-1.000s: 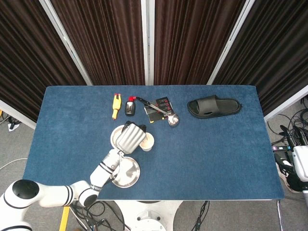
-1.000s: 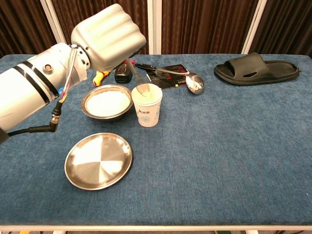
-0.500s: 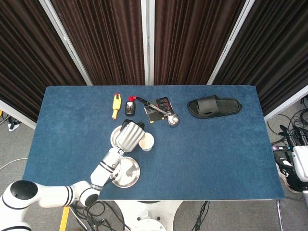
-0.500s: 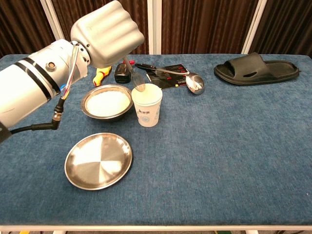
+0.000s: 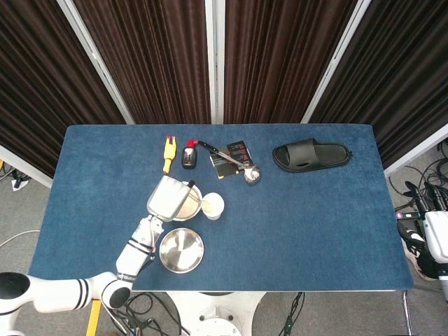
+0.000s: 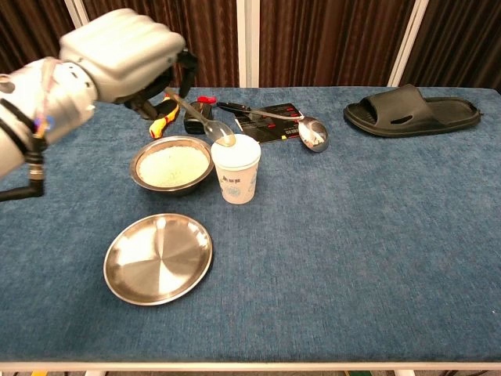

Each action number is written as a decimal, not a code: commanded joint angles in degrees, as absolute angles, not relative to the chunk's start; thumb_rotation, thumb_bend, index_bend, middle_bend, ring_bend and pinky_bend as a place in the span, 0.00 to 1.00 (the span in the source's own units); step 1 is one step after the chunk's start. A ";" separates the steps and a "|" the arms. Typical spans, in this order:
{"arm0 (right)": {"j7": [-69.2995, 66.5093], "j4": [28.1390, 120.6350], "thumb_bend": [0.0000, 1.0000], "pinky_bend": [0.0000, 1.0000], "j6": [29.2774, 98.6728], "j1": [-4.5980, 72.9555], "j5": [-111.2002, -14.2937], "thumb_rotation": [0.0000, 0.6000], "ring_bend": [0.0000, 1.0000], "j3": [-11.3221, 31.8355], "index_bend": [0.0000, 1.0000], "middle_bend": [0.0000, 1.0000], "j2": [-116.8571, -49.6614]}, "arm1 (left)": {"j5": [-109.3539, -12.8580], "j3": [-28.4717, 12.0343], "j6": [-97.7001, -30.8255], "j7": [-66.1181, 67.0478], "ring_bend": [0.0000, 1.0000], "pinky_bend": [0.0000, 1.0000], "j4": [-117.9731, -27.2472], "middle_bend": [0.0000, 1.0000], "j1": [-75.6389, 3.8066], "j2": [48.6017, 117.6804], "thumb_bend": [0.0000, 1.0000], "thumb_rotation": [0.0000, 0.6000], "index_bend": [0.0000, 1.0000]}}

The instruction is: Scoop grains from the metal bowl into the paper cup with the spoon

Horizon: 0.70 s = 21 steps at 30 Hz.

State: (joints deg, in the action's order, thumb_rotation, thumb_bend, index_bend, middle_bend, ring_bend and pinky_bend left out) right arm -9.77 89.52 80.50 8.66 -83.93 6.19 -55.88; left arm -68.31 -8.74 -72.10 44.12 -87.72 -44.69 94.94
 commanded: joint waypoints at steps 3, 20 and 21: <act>-9.38 89.61 0.26 0.10 80.59 8.80 -84.00 1.00 0.00 6.30 0.03 0.25 -56.17 | -72.30 -3.79 -73.51 27.94 0.89 1.00 -92.32 0.92 -35.96 87.60 0.49 1.00 0.61; -8.07 91.36 0.26 0.10 81.39 8.57 -84.51 1.00 0.00 6.13 0.03 0.25 -55.89 | -77.39 4.48 -64.22 25.23 0.89 1.00 -87.05 0.92 -32.95 91.19 0.49 1.00 0.61; -8.03 91.41 0.26 0.10 81.36 8.58 -84.51 1.00 0.00 6.11 0.03 0.25 -55.89 | -77.02 4.41 -63.66 25.67 0.89 1.00 -86.96 0.92 -32.99 91.43 0.49 1.00 0.61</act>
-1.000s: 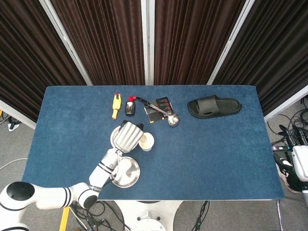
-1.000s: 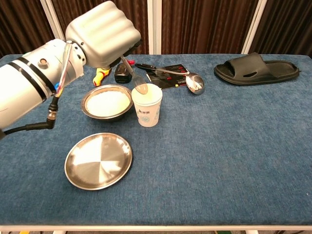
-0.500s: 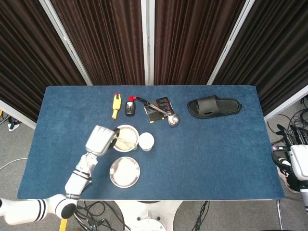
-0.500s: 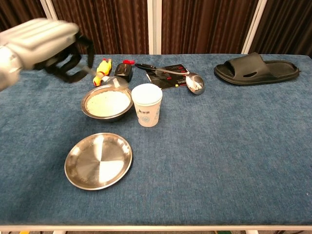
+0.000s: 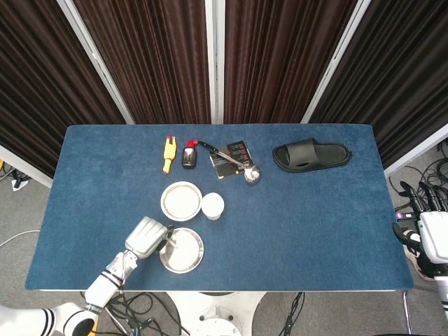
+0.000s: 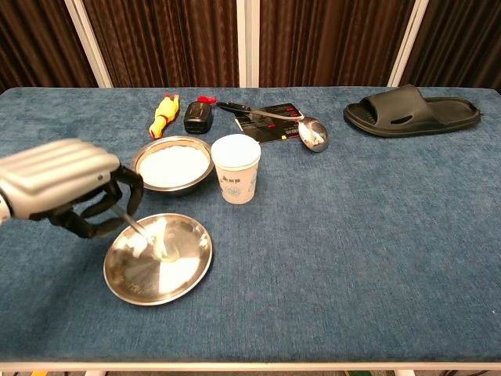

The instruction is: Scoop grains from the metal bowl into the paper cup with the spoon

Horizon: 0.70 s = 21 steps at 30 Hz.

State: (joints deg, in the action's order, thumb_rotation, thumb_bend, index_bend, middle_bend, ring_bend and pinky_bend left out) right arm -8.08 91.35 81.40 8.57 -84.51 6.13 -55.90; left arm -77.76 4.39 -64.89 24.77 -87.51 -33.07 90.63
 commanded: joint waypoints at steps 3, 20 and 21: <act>-7.96 91.53 0.26 0.10 81.30 8.59 -84.50 1.00 0.00 6.08 0.03 0.25 -55.95 | -75.67 3.95 -62.02 27.14 0.89 1.00 -87.21 0.91 -33.20 91.99 0.48 1.00 0.58; -8.13 91.22 0.26 0.10 80.55 8.24 -84.08 1.00 0.00 5.47 0.03 0.25 -55.60 | -72.50 -3.72 -76.57 18.37 0.73 0.92 -91.39 0.79 -24.90 82.71 0.32 1.00 0.39; -8.12 91.12 0.26 0.10 80.33 8.26 -84.13 1.00 0.00 5.31 0.03 0.24 -55.72 | -71.80 -4.54 -78.09 17.73 0.68 0.86 -90.30 0.75 -23.98 82.01 0.32 1.00 0.39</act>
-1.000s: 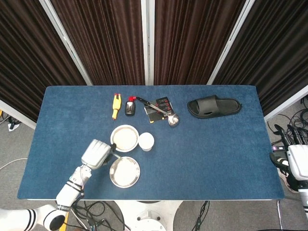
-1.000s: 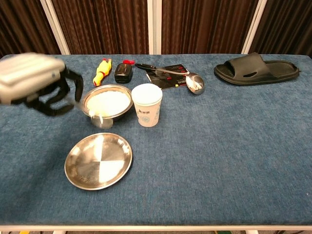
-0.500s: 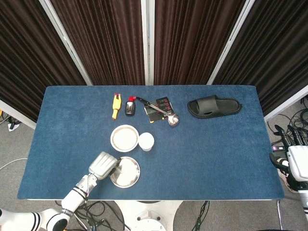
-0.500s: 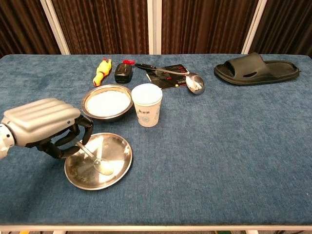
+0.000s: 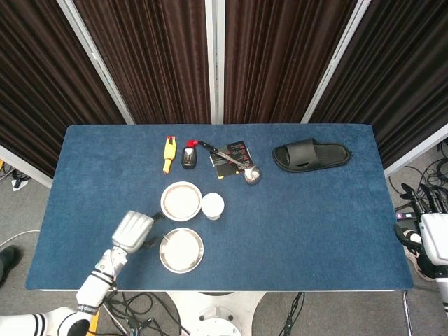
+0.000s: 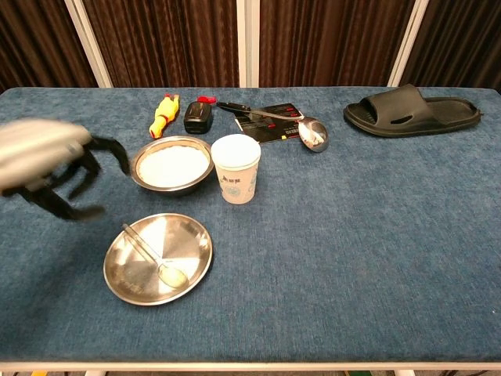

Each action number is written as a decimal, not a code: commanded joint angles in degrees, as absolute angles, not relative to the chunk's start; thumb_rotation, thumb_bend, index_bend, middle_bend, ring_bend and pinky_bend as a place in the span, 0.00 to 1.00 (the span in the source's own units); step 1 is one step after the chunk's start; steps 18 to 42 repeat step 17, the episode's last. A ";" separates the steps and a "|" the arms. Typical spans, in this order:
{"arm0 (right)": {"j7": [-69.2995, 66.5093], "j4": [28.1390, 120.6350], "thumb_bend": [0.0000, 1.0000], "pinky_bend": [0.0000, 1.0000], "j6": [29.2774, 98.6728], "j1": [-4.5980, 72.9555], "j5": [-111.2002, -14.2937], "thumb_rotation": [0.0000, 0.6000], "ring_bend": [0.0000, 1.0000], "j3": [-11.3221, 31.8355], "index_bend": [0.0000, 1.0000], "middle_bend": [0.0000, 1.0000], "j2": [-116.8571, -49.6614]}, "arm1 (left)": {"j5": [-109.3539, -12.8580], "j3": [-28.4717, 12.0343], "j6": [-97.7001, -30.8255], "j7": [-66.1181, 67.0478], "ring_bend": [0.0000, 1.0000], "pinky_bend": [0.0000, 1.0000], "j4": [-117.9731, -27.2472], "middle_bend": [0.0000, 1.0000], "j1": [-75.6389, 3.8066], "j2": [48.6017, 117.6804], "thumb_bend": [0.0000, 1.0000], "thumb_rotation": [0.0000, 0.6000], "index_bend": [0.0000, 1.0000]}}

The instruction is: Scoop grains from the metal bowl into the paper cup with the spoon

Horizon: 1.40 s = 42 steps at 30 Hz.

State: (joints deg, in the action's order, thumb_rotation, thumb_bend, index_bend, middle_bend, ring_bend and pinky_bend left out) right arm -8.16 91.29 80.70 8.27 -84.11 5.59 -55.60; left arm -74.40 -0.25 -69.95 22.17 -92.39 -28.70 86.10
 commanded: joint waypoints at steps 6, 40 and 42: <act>-9.83 89.77 0.27 0.07 79.78 8.23 -86.08 1.00 0.00 3.86 0.03 0.15 -57.52 | -67.88 -5.39 -80.14 11.30 0.29 0.36 -84.54 0.40 -18.40 75.41 0.28 1.00 0.33; -10.42 89.76 0.27 0.07 82.10 7.67 -89.76 1.00 0.00 2.49 0.03 0.15 -59.11 | -74.20 -0.16 -92.40 10.85 0.17 0.20 -88.81 0.26 -7.23 71.61 0.20 1.00 0.28; -10.42 89.76 0.27 0.07 82.10 7.67 -89.76 1.00 0.00 2.49 0.03 0.15 -59.11 | -74.20 -0.16 -92.40 10.85 0.17 0.20 -88.81 0.26 -7.23 71.61 0.20 1.00 0.28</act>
